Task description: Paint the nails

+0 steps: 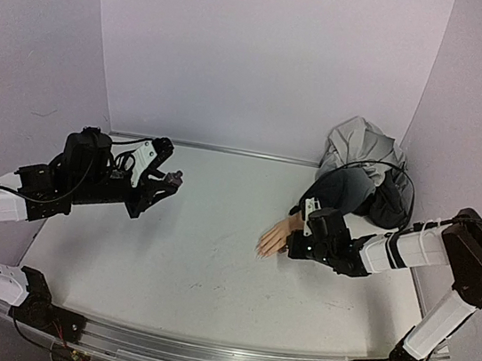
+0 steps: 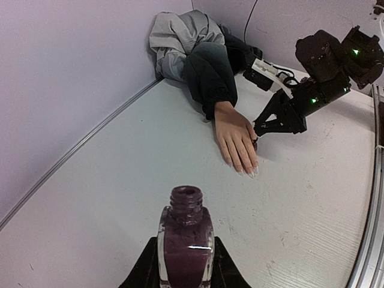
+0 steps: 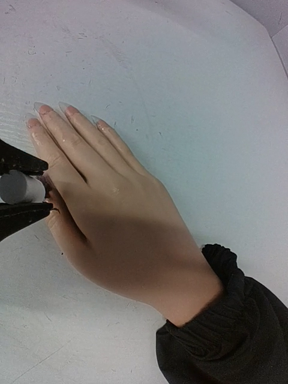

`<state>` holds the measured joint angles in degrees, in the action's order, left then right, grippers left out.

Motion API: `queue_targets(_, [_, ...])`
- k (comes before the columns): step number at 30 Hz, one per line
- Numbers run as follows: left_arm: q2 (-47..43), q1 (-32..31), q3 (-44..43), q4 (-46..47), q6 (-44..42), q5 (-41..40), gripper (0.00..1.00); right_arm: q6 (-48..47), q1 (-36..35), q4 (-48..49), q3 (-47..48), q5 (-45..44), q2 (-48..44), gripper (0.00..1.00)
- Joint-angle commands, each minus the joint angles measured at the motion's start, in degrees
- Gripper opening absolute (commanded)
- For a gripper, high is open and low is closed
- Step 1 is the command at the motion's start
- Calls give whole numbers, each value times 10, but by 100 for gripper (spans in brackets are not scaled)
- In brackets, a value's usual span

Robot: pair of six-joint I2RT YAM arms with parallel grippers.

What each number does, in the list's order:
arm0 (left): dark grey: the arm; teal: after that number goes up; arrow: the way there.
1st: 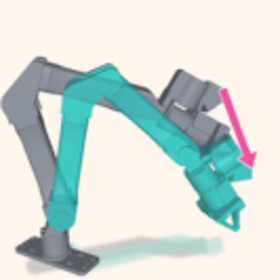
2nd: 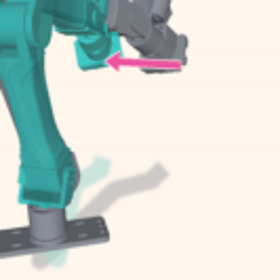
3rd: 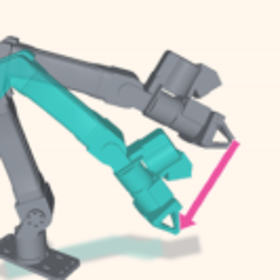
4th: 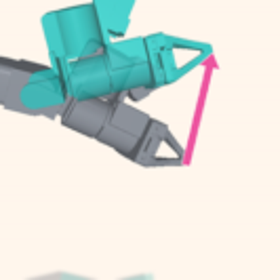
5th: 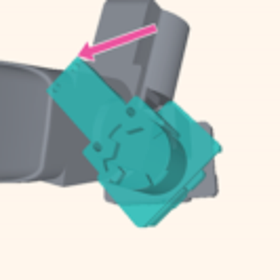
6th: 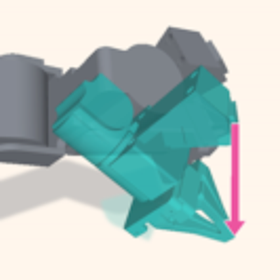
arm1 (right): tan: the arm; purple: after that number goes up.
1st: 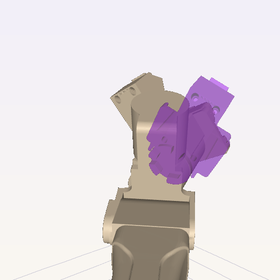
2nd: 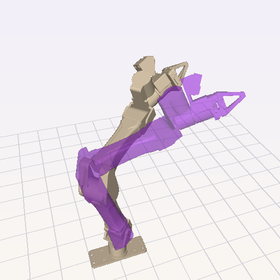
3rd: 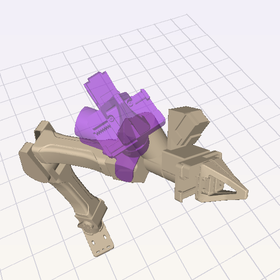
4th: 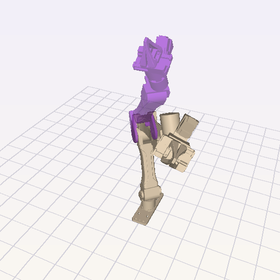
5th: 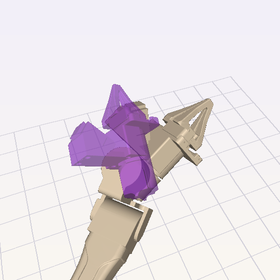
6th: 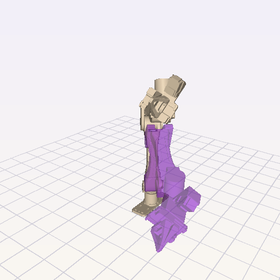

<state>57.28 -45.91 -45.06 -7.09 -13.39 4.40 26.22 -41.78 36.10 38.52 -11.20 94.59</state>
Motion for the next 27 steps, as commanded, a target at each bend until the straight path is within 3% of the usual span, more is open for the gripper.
queue_targets(1, [-13, 4, -35, 24, 6, 4, 0, -4, -3, 15, 18, -5, 6, 0])
queue_targets(27, [-15, 3, -35, 24, 8, 5, 0, 10, -6, 13, 2, 26, 8, 0])
